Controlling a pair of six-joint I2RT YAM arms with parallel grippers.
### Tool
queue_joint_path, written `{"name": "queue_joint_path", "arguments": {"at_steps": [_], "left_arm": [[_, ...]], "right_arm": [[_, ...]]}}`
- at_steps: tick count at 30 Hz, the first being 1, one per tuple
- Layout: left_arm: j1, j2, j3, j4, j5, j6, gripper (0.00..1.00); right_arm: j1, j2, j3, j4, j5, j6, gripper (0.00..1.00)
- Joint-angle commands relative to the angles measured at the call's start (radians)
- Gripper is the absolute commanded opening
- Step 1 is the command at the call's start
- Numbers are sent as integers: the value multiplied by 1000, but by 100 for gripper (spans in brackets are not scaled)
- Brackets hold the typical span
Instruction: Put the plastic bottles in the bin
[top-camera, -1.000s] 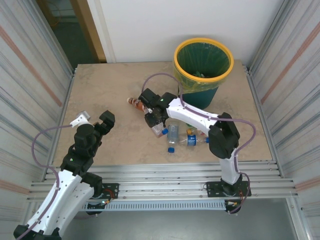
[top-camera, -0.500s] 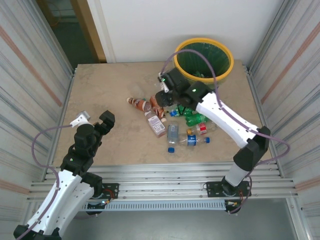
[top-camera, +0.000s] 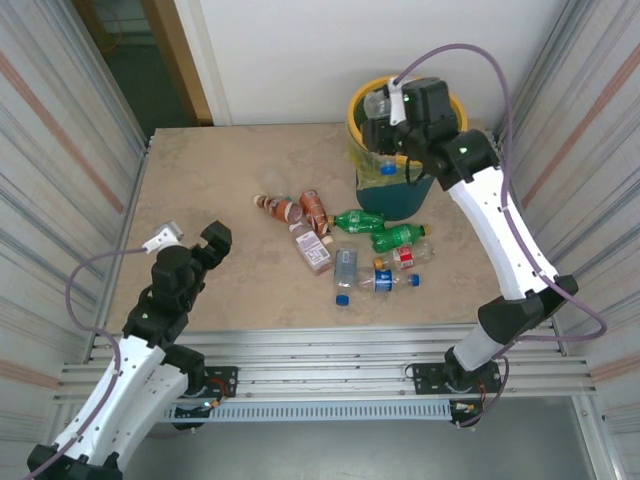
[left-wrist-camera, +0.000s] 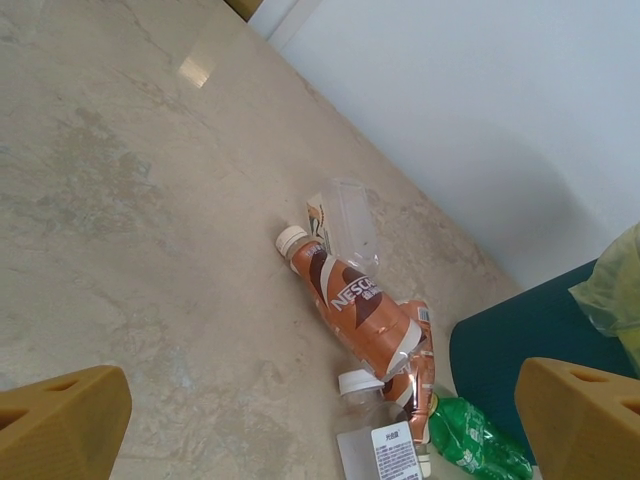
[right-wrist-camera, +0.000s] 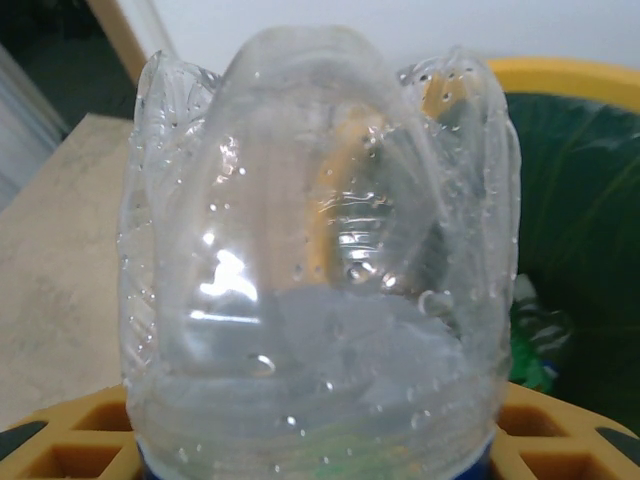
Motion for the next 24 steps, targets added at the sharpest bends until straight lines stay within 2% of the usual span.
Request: {"name": "queue_joint_path", "arguments": {"at_steps": [1, 14, 24], "left_arm": [[1, 2, 4, 18, 8, -12, 99], [2, 13, 21, 17, 25, -8, 99], [2, 23, 27, 23, 33, -5, 99]], "right_arm": [[-63, 39, 71, 4, -52, -42, 26], [-261, 335, 405, -91, -93, -84, 26], [-305, 453, 426, -82, -41, -148, 27]]}}
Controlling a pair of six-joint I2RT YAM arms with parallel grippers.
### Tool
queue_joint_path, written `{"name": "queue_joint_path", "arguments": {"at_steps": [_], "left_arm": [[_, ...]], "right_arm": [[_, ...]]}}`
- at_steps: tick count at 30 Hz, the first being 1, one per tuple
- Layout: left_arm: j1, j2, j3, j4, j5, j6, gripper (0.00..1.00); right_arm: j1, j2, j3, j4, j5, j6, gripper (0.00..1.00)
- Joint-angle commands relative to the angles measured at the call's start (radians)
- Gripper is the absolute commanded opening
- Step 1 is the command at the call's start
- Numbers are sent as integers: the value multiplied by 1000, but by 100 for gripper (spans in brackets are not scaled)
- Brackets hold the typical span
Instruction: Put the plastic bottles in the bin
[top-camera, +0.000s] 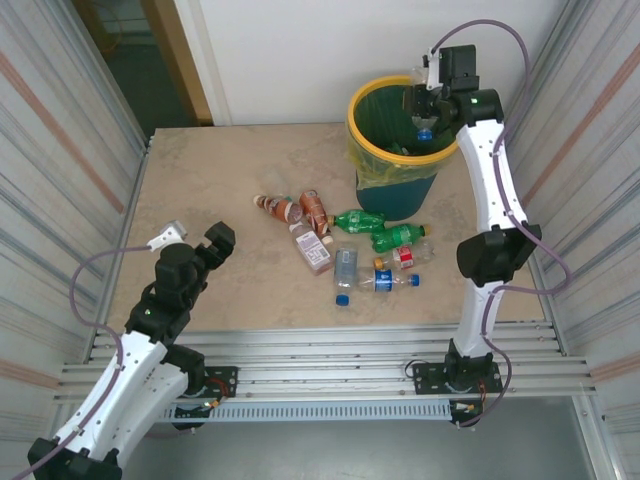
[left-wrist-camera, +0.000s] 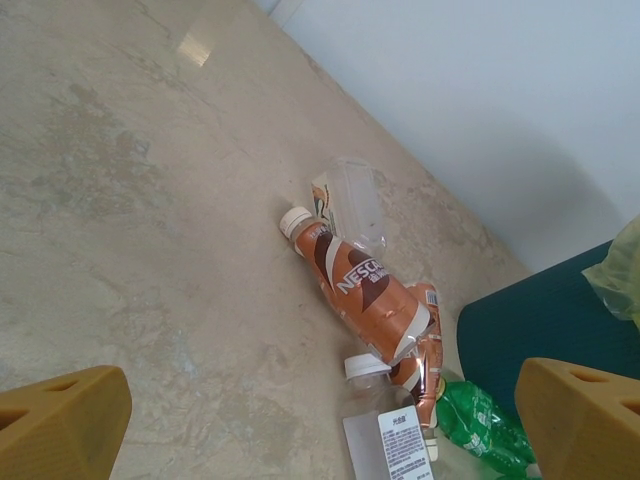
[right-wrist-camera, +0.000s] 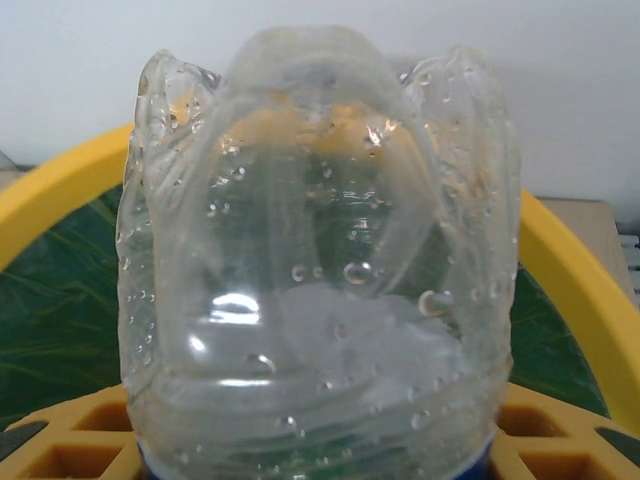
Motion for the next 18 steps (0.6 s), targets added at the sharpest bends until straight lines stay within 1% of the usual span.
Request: {"name": "queue_joint_path", "arguments": {"at_steps": [1, 18], "left_arm": [[2, 1, 26, 23, 7, -6, 99], [2, 10, 13, 30, 8, -14, 99]], "right_arm": [[-11, 35, 34, -22, 23, -50, 27], [-21, 119, -16, -31, 75, -92, 29]]}}
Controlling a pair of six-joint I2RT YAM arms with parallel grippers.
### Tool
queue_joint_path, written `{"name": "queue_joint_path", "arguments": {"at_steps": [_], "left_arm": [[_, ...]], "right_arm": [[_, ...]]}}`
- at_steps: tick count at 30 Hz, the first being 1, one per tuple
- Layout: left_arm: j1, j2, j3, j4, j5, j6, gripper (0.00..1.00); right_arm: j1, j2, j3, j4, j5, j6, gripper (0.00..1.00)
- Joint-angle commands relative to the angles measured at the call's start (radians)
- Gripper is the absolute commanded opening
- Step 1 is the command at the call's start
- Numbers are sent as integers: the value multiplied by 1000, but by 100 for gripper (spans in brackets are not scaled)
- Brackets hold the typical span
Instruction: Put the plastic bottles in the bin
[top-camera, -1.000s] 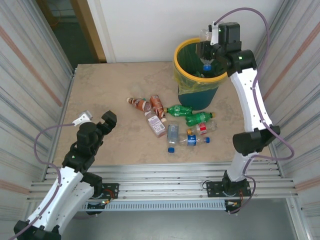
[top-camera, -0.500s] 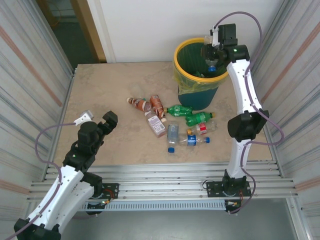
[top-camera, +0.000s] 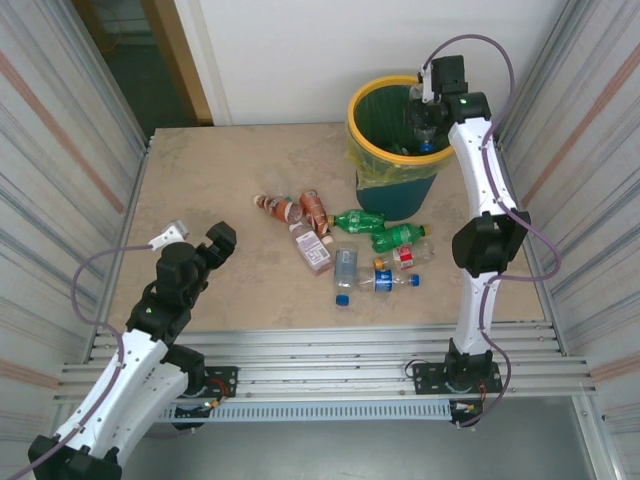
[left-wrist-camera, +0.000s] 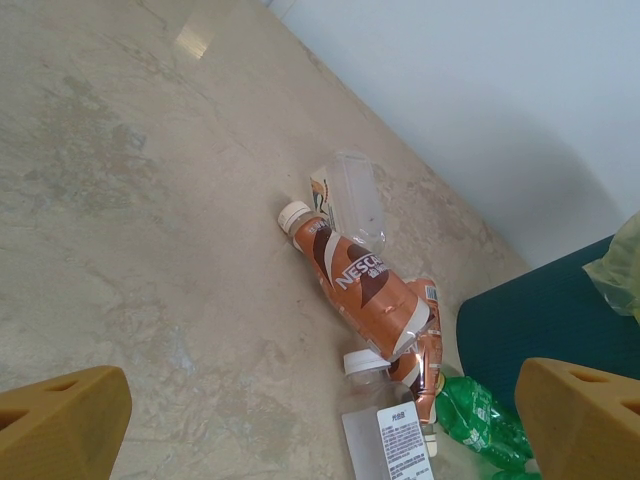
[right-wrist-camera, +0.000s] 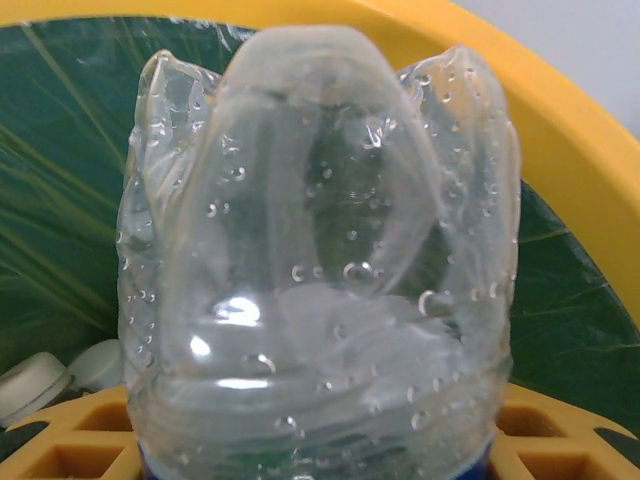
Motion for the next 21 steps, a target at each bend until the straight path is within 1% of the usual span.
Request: {"name": "queue_joint_path", "arguments": {"at_steps": [1, 4, 6, 8, 11, 16, 18, 21], "left_arm": [[2, -2, 13, 24, -3, -11, 99], [2, -3, 12, 22, -2, -12, 99], [2, -5, 11, 21, -3, -11, 99], [1, -6, 11, 19, -5, -11, 99], [2, -9, 12, 17, -6, -11, 99], [2, -9, 10, 19, -6, -11, 99], [1, -9, 9, 18, -6, -11, 99], [2, -11, 9, 18, -2, -11, 99]], "right_arm": [[-2, 24, -14, -2, 26, -31, 29], [-2, 36, -24, -1, 30, -32, 31], [-2, 42, -28, -4, 31, -32, 36], [-2, 46, -29, -10, 30, -30, 43], [0, 39, -30, -14, 31, -28, 60], [7, -3, -27, -9, 33, -28, 78], [12, -24, -28, -8, 30, -28, 81], [22, -60, -28, -2, 29, -29, 83]]}}
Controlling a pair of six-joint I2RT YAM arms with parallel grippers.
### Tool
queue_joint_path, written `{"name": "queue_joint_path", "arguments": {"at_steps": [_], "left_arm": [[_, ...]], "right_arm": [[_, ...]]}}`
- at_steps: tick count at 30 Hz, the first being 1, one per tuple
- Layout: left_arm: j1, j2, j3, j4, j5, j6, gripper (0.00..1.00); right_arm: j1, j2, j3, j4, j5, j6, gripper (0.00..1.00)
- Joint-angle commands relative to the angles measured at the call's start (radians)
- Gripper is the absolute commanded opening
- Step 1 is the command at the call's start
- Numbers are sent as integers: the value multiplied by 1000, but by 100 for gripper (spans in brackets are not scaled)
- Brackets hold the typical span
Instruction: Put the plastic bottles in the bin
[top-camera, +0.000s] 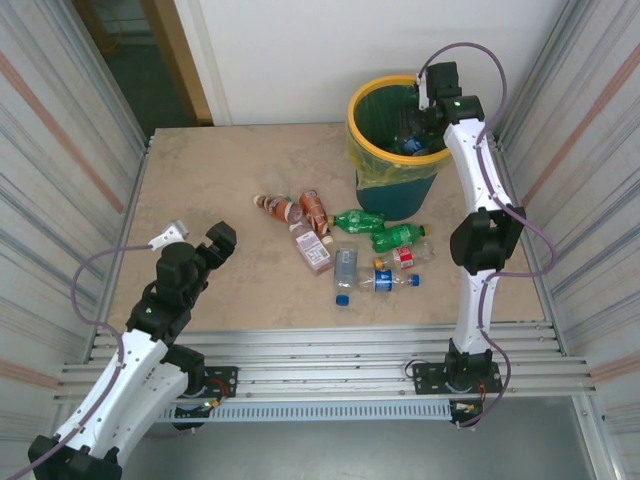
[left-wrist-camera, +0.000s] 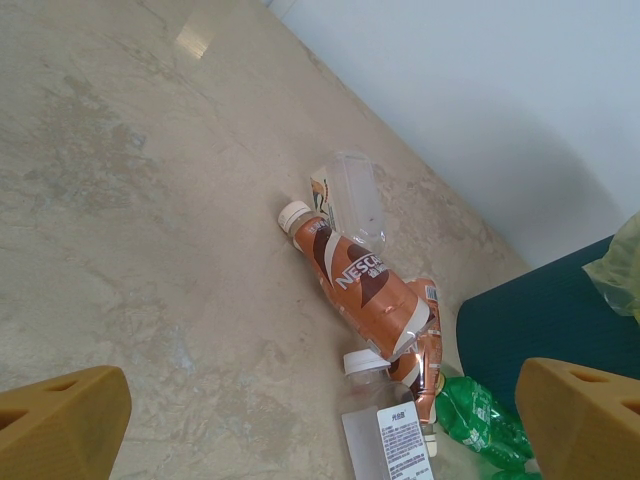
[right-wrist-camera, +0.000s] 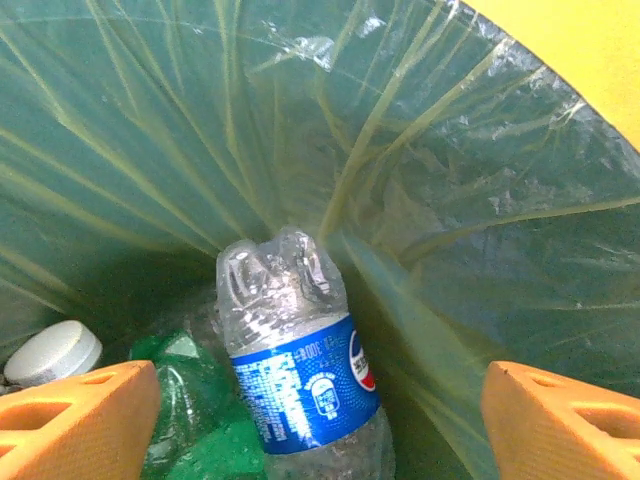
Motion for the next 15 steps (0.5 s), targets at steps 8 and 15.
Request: {"name": "queue_joint_path", "arguments": {"at_steps": [8, 15], "left_arm": [[2, -21, 5, 11, 0, -11, 99], [2, -41, 5, -4, -10, -8, 99]], "right_arm": [[56, -186, -19, 23, 19, -13, 84], [107, -318, -150, 114, 57, -12, 85]]}}
